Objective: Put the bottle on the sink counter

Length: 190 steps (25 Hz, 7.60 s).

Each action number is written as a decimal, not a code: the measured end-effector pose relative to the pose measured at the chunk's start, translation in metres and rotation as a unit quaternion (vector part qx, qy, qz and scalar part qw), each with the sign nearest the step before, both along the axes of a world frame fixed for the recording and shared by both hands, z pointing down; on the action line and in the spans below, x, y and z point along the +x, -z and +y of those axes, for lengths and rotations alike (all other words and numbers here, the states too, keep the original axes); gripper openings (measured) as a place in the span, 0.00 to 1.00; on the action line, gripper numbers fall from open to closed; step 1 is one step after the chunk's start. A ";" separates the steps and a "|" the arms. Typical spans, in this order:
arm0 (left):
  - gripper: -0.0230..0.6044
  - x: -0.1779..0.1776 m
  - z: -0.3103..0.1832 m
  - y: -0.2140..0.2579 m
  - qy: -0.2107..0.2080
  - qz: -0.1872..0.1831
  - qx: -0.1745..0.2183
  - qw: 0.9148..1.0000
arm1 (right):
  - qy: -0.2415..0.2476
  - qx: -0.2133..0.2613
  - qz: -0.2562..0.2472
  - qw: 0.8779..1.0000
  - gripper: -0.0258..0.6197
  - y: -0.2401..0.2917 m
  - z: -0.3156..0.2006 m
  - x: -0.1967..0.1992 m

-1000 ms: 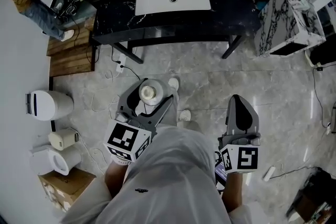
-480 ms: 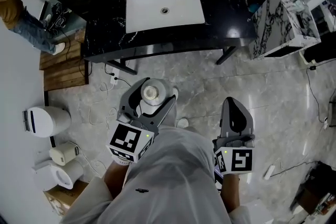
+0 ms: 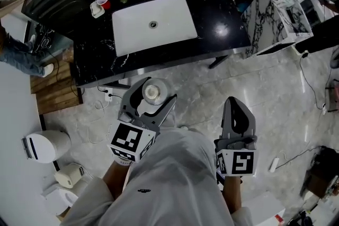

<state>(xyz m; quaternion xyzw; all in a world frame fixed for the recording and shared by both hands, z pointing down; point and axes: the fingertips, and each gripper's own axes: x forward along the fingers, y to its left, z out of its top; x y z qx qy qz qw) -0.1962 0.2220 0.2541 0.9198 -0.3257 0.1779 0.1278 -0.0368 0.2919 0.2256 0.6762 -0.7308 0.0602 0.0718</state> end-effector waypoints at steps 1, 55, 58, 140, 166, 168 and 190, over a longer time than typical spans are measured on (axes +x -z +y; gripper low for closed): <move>0.57 0.000 -0.008 0.001 -0.006 0.004 0.001 1.000 | -0.012 0.008 -0.009 1.000 0.05 0.004 -0.005 0.001; 0.57 0.204 -0.282 -0.011 -0.025 -0.019 -0.028 0.999 | 0.009 -0.024 -0.084 0.996 0.06 -0.029 -0.291 0.175; 0.57 0.228 -0.301 -0.014 -0.018 -0.026 -0.033 0.999 | 0.025 -0.031 -0.089 0.995 0.06 -0.033 -0.315 0.198; 0.57 0.457 -0.593 -0.291 0.051 -0.127 -0.035 0.990 | 0.176 -0.096 -0.080 0.976 0.06 -0.269 -0.615 0.345; 0.58 0.447 -0.588 -0.294 0.078 -0.099 -0.073 0.989 | 0.135 -0.088 -0.079 0.984 0.06 -0.247 -0.597 0.357; 0.58 0.441 -0.581 -0.290 0.076 -0.100 -0.074 0.989 | 0.129 -0.085 -0.080 0.985 0.06 -0.242 -0.596 0.356; 0.32 0.348 -0.493 -0.184 0.093 -0.031 -0.062 0.993 | 0.120 -0.068 -0.062 0.988 0.06 -0.171 -0.540 0.289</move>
